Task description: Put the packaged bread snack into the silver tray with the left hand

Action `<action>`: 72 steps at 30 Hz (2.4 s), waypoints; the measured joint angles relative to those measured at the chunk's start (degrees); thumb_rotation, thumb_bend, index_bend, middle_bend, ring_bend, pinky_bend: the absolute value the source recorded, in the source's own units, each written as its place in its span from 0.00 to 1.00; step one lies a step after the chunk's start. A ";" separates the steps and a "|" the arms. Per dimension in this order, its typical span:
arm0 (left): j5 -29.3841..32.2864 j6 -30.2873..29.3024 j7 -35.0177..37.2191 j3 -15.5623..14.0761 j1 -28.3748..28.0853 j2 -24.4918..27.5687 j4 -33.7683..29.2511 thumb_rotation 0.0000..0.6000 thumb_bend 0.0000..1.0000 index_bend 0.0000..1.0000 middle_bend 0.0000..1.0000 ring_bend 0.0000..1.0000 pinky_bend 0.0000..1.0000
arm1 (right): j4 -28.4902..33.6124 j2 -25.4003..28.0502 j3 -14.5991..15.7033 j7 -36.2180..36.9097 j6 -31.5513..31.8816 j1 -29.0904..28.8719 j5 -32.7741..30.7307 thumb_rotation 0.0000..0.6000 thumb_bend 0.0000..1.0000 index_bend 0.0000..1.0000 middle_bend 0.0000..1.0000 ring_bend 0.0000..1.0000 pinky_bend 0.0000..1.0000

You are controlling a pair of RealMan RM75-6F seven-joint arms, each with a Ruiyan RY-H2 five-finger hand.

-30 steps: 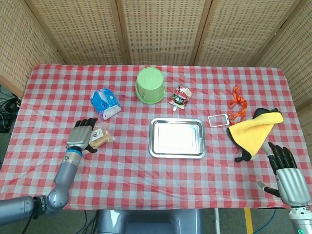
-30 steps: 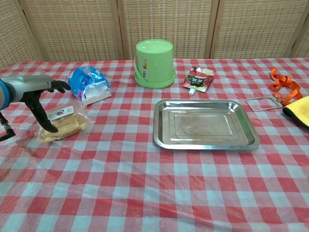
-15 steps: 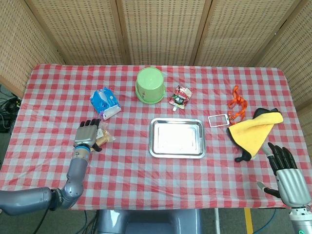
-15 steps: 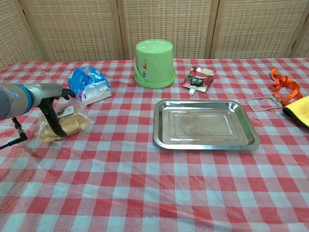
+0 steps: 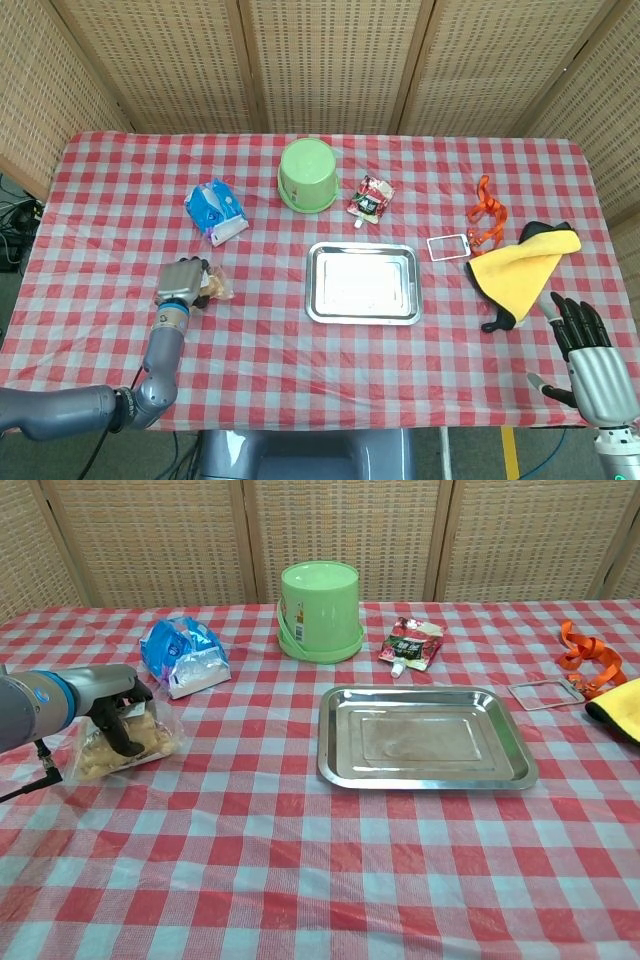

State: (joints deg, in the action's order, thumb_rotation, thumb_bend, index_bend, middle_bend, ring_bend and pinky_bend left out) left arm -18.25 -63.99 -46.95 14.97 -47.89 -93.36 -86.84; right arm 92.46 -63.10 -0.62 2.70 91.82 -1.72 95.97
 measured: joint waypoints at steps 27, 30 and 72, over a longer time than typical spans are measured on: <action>-15.13 -2.80 0.50 5.63 -10.42 -4.74 -6.49 1.00 0.50 0.52 0.27 0.25 0.39 | -2.00 0.80 -1.14 5.37 -2.86 -0.70 -4.49 1.00 0.09 0.05 0.00 0.00 0.00; -13.72 -1.63 -0.70 7.06 -13.62 -7.92 -2.72 1.00 0.50 0.52 0.27 0.25 0.38 | -2.45 0.88 -1.34 6.49 -3.38 -0.85 -5.24 1.00 0.09 0.05 0.00 0.00 0.00; -23.08 2.55 9.82 6.77 -17.14 -10.97 3.13 1.00 0.14 0.00 0.00 0.00 0.00 | -3.80 1.12 -2.14 8.02 -3.94 -0.84 -7.07 1.00 0.09 0.05 0.00 0.00 0.00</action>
State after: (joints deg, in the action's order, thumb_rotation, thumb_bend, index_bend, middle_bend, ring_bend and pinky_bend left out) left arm -41.33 -61.44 -37.13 21.74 -65.03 -104.33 -83.72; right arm 88.67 -61.98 -2.76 10.72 87.88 -2.56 88.90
